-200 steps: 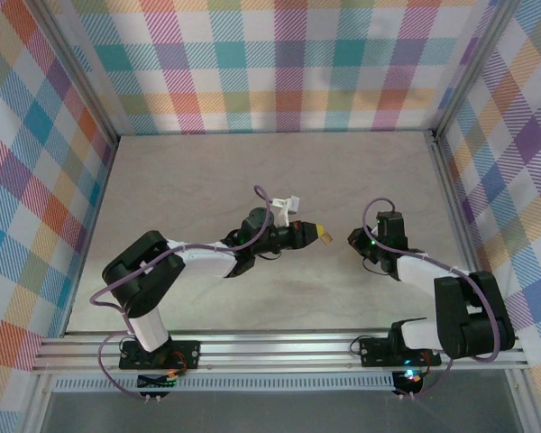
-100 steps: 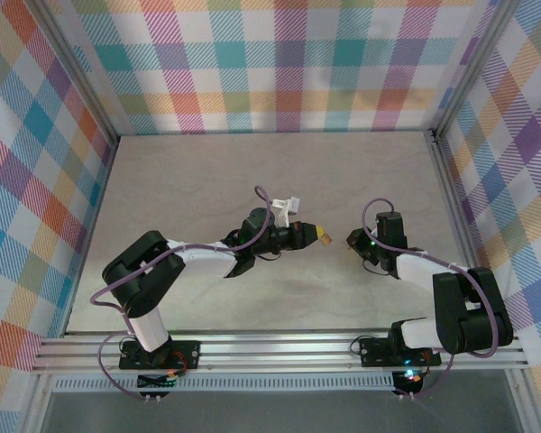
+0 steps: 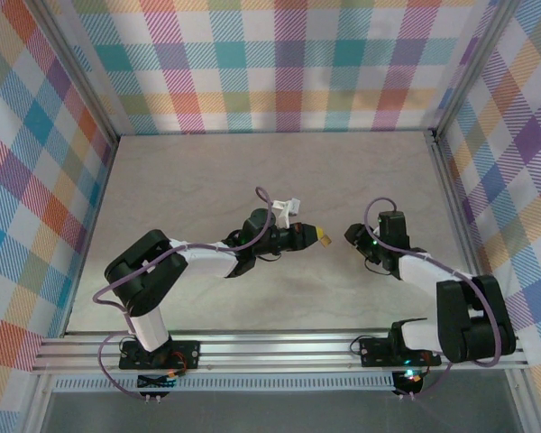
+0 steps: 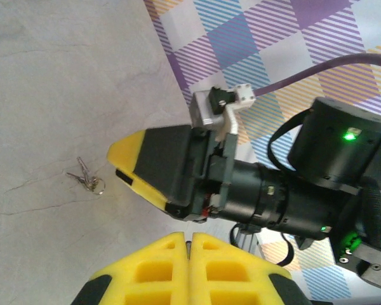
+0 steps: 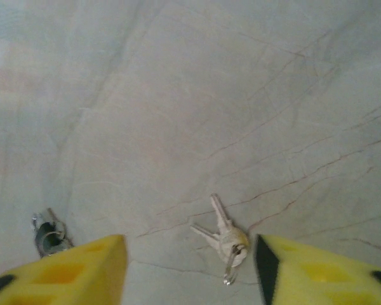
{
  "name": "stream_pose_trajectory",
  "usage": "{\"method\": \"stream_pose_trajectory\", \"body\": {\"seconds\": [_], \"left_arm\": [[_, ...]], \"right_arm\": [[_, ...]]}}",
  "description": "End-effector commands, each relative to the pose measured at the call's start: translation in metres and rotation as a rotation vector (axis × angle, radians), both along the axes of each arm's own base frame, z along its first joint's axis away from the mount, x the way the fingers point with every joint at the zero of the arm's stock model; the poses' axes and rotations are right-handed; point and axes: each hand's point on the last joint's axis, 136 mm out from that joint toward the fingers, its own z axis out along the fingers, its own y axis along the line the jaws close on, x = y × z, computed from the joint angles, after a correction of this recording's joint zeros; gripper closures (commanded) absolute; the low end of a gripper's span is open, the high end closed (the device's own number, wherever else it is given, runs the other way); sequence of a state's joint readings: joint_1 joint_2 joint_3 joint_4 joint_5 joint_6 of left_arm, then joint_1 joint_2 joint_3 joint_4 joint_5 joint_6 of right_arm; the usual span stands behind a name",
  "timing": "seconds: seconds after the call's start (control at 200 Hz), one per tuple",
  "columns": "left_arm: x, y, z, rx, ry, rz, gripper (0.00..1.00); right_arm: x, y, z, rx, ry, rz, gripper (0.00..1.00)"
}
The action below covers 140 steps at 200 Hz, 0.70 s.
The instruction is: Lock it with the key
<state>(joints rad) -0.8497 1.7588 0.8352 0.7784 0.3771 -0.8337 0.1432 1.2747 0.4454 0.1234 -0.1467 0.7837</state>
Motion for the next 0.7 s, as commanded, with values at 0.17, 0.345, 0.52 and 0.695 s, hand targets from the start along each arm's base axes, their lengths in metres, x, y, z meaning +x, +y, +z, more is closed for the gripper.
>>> {"method": "stream_pose_trajectory", "body": {"seconds": [0.17,0.345,0.52,0.695], "left_arm": [[-0.001,-0.01,-0.002,0.028,-0.038,-0.031,1.0],[0.001,-0.011,-0.011,0.058,-0.027,-0.028,1.0],[0.0,-0.016,-0.018,0.092,-0.02,-0.034,1.0],[0.001,-0.02,-0.028,0.137,-0.003,-0.03,1.0]], "right_arm": [[0.0,0.003,0.056,0.002,-0.121,0.05,0.01],[-0.017,-0.007,0.097,-0.049,-0.185,0.036,0.01],[-0.043,-0.036,0.131,-0.195,-0.253,-0.032,0.01],[-0.057,-0.046,0.114,-0.22,-0.26,-0.068,0.01]]}}
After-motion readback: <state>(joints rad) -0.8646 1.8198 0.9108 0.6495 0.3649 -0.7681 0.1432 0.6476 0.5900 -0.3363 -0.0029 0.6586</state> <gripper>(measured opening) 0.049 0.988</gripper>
